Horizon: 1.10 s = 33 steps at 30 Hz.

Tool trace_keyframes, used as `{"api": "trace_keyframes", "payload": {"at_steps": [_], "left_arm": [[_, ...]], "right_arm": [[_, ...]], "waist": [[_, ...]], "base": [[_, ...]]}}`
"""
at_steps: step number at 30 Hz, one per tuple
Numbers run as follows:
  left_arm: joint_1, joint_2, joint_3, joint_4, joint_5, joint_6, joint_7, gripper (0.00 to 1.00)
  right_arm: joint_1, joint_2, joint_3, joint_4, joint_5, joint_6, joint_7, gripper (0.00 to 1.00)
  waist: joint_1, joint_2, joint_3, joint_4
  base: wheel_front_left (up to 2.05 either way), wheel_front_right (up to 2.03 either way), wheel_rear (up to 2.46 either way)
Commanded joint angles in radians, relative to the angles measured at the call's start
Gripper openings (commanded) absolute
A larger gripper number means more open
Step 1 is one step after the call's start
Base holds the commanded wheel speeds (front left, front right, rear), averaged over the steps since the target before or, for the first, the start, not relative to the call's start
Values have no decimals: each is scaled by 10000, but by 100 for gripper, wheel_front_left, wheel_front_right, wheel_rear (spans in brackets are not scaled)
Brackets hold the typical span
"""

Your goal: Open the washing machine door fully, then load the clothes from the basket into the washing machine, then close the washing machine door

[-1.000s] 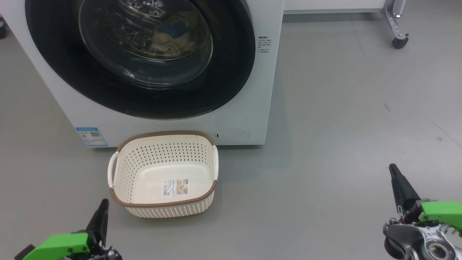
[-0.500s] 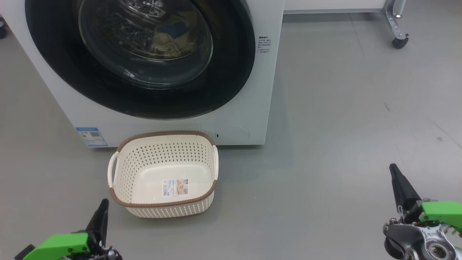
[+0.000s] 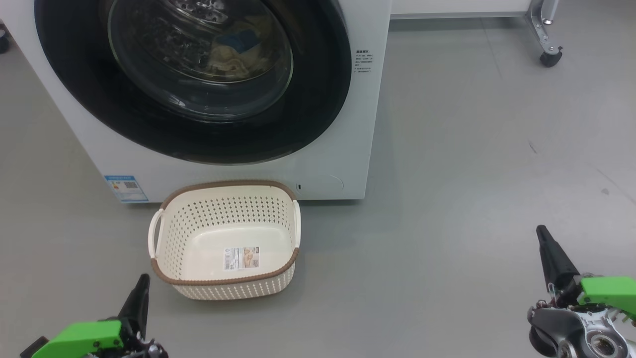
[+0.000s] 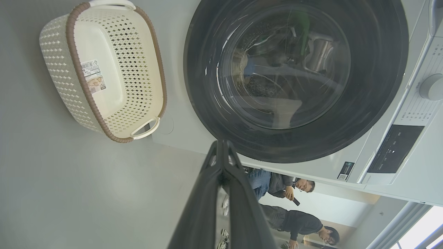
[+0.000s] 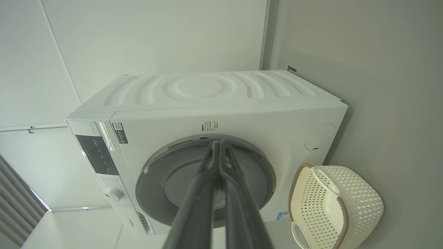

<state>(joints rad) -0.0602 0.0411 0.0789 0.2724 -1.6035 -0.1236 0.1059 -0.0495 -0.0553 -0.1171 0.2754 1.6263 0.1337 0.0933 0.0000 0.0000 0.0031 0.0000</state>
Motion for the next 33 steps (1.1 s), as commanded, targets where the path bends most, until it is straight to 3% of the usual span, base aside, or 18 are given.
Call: {"api": "trace_keyframes", "payload": {"at_steps": [1, 33], "left_arm": [[-479, 91, 349, -271, -51, -71, 73, 0], [-479, 91, 349, -272, -51, -71, 73, 0]], "right_arm": [[-572, -44, 159, -313, -73, -30, 98, 0], [-577, -10, 110, -311, -114, -30, 137, 0]], "waist": [[0, 0, 0, 0], [0, 0, 0, 0]], "base": [[0, 0, 0], [0, 0, 0]]}}
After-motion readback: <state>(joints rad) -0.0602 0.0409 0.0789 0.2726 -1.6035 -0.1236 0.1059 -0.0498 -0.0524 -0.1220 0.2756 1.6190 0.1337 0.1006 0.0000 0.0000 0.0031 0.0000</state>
